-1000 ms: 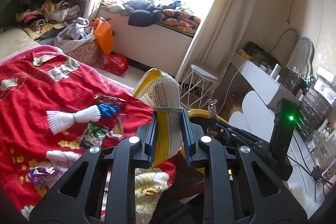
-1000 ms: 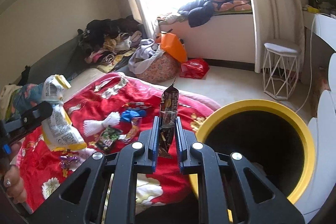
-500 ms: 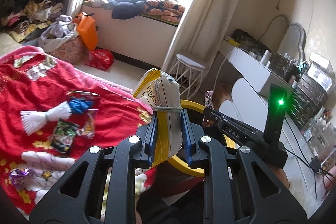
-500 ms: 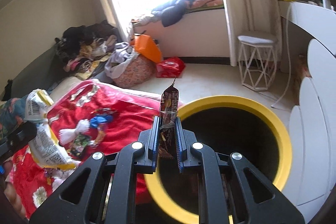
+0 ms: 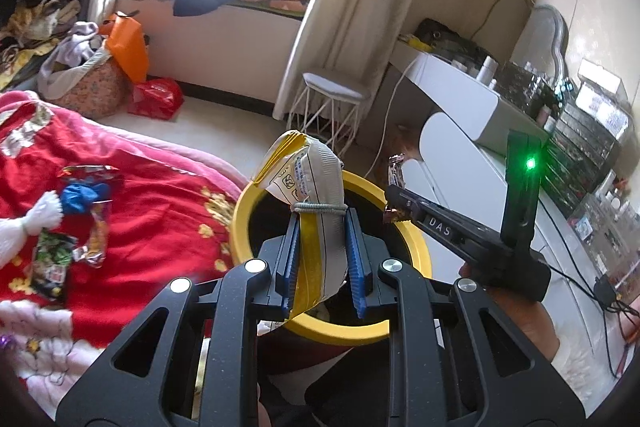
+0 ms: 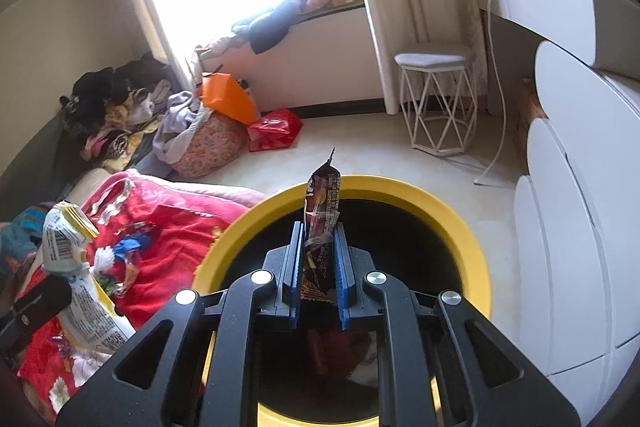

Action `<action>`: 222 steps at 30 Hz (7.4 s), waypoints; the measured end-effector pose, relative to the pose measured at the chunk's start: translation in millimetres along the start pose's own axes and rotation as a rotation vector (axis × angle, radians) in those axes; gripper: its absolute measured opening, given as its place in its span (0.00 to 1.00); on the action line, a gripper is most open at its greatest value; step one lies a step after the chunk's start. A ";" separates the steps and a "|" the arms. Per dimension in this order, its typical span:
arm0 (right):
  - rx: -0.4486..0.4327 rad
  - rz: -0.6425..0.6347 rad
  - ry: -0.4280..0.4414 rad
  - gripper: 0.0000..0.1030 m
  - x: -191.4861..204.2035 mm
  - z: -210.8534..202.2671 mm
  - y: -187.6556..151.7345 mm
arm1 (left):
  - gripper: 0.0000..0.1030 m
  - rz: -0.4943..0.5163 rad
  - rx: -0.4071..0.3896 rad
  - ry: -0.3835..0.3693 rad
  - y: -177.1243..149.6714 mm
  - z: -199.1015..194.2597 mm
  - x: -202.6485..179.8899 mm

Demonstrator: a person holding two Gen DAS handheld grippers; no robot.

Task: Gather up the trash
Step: 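Open both tools to drop the shuttlecock and candy bar into the bin, then move both tools back over the remaining trash on the bed, then grasp the white foam glove bundle with the left tool while the right tool grasps the snack wrapper, then carry the glove bundle and snack wrapper over the yellow-rimmed bin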

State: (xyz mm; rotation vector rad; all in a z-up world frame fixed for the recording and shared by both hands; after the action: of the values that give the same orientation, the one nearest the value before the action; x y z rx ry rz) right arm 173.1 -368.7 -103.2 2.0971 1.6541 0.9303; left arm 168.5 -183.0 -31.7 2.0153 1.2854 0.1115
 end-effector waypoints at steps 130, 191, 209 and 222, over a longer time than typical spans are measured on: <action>0.158 -0.420 0.224 0.67 246.6 66.0 -41.4 | 0.89 -0.479 -0.151 0.409 -64.8 -109.9 249.6; 0.232 -0.437 0.368 0.08 233.4 38.6 -58.7 | 0.05 -0.411 -0.209 0.326 -58.4 -139.0 196.8; 0.123 -0.368 0.336 0.08 189.0 -3.2 -30.8 | 0.05 -0.334 -0.218 0.309 -44.8 -137.8 160.2; 0.073 -0.299 0.282 0.08 151.8 -19.6 -16.4 | 0.05 -0.258 -0.210 0.277 -36.4 -125.6 133.5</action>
State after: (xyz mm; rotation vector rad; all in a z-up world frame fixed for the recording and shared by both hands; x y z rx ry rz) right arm 166.4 -223.1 -53.7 1.7538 2.0987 1.1169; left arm 152.9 0.9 -2.3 1.6827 1.6229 0.3975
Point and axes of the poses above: each gripper's, at about its wrist camera, not at the fingertips, and z roughly the way its jaws point, x to its left, y to its top, the point moved 1 cm from there along z, roughly the way its jaws point, and after that the axes turned 15 degrees about x, right-handed, at the moved point
